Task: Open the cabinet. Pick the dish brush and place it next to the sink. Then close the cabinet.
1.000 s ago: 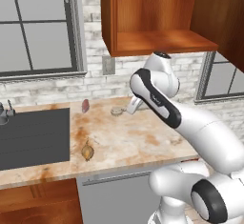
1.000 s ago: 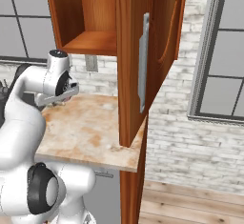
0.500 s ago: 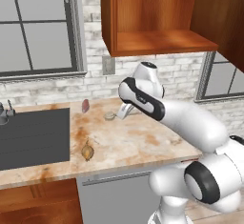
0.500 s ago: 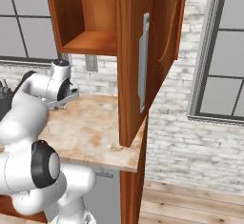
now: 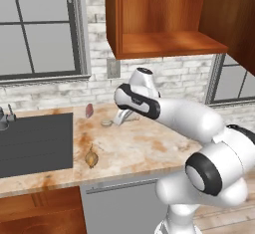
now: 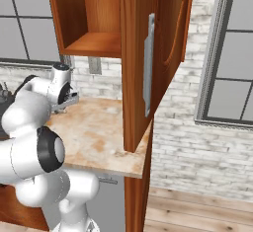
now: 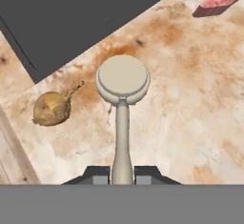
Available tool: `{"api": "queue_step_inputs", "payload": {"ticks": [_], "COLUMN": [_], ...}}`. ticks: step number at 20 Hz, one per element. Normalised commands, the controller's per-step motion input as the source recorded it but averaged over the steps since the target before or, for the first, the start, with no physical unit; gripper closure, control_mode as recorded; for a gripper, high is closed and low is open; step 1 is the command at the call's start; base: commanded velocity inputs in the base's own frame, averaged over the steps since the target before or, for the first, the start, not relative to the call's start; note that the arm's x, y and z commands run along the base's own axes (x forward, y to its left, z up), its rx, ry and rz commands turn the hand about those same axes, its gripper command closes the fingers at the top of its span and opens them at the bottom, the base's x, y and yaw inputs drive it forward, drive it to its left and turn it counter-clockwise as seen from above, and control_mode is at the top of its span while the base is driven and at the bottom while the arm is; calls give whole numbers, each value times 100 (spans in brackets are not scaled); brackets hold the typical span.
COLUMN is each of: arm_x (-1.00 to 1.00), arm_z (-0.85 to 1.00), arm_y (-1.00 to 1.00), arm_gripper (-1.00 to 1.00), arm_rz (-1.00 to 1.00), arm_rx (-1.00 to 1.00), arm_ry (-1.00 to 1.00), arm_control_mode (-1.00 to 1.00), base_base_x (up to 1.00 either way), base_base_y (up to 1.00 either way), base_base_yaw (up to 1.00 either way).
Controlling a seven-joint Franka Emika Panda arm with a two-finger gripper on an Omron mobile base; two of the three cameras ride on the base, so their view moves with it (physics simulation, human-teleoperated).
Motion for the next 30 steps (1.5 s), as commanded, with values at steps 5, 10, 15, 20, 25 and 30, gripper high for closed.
{"api": "queue_step_inputs", "payload": {"ticks": [5, 10, 15, 20, 25, 30], "arm_x": [24, 41, 41, 27, 21, 23], "arm_z": [-11, -12, -10, -6, -4, -17], "arm_y": [18, 11, 9, 9, 14, 21], "arm_gripper": [100, 100, 100, 100, 100, 100], "arm_rz": [4, 6, 4, 2, 4, 6], "arm_rx": [0, 0, 0, 0, 0, 0], "arm_ry": [0, 0, 0, 0, 0, 0], "arm_control_mode": [-100, -100, -100, -100, -100, -100], "base_base_x": [0, 0, 0, 0, 0, 0], "base_base_y": [0, 0, 0, 0, 0, 0], "base_base_yaw": [0, 0, 0, 0, 0, 0]}}
